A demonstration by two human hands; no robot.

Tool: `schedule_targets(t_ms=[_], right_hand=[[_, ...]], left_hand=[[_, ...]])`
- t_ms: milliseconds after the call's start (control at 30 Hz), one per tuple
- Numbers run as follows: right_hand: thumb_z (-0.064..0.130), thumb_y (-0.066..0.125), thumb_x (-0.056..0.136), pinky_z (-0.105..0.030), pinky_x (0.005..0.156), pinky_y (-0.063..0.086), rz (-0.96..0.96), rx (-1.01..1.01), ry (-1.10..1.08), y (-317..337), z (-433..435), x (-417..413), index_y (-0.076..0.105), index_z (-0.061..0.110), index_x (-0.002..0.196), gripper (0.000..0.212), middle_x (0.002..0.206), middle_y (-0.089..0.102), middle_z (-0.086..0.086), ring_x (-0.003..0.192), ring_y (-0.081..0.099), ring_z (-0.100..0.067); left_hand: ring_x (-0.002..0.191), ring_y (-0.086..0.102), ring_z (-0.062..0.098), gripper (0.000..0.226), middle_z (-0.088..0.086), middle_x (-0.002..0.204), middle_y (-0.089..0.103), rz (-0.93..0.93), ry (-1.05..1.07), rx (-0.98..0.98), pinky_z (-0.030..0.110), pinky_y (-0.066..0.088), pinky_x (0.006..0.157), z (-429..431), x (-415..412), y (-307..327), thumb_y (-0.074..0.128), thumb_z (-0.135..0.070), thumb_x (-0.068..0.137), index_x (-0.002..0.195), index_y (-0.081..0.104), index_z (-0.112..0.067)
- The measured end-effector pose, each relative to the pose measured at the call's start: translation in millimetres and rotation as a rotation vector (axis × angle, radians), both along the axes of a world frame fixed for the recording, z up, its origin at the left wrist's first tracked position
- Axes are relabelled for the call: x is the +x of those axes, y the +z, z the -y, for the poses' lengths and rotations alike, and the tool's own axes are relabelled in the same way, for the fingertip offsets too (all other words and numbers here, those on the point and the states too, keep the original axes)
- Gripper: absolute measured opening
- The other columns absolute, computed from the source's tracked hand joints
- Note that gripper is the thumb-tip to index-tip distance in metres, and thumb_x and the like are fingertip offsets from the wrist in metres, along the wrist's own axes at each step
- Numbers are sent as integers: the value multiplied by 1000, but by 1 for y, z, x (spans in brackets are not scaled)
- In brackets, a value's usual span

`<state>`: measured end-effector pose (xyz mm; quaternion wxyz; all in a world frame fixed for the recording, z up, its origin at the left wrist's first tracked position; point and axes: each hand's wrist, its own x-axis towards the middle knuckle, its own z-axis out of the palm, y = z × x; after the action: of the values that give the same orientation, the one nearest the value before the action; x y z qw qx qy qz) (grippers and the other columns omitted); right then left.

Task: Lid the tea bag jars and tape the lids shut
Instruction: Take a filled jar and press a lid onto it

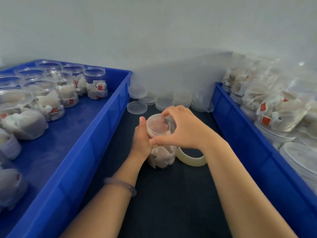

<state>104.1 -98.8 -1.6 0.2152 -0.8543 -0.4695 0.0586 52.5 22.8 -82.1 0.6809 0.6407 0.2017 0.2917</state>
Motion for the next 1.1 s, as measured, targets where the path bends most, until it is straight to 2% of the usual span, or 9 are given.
schedule_targets(t_ms=[200,400,567,667,767,833,933,1033,1100], right_hand=[[60,69,70,-29,92,46,89,378,-234,-34,-22,-20,53,24,131,72,131,52,9,117,51,-10],[59,74,67,-24,100,36,-77,258,-73,-25,-14,-4,44,20,139,87,140,43,7,128,40,-10],[66,71,64,-24,100,34,-52,457,-195,-38,-19,-10,36,22,145,98,144,42,8,132,37,-11],[81,59,52,-26,109,14,-234,270,-265,-49,13,6,10,20,153,128,160,10,4,146,9,-13],[68,64,72,-30,116,6,-162,-236,-234,-72,55,16,31,21,148,95,160,15,0,147,7,-16],[51,62,86,-35,120,7,-102,-249,-222,-86,65,16,42,23,142,65,157,24,3,146,13,-15],[42,59,91,-36,107,39,-99,-32,-292,-89,65,11,57,30,124,36,133,54,8,125,46,-10],[50,70,77,-22,79,52,-310,218,-263,-80,65,0,62,34,99,29,91,69,11,88,62,-2],[55,77,60,-17,64,51,-446,351,-141,-73,67,-12,63,31,93,42,80,72,9,70,66,-5]], left_hand=[[57,56,-14,40,-33,57,59,59,286,183,5,40,46,15,6,-8,44,-6,100,65,47,-26],[86,68,24,66,9,82,72,185,-89,-156,37,53,82,-2,5,-5,16,-37,104,75,72,-18],[82,68,30,67,15,80,72,80,195,20,37,53,71,6,12,-7,18,-47,96,77,68,-7],[85,64,9,47,-8,85,68,67,334,-12,13,49,69,-4,14,-3,23,-39,103,87,64,-25],[100,54,5,44,-11,106,60,-17,264,39,5,36,73,-6,16,-7,18,-44,102,109,58,-28],[118,47,8,44,-4,129,51,-40,284,143,13,35,90,0,10,-10,23,-42,102,134,46,-21],[103,54,14,32,5,114,53,152,468,585,18,43,87,10,-17,-10,46,-26,97,123,52,-7],[78,58,6,20,-5,93,60,187,137,755,13,45,67,31,-39,-12,59,-25,89,104,64,-12],[98,59,3,40,-9,117,57,54,-140,657,14,49,79,41,-46,-11,63,-28,89,126,58,-16]])
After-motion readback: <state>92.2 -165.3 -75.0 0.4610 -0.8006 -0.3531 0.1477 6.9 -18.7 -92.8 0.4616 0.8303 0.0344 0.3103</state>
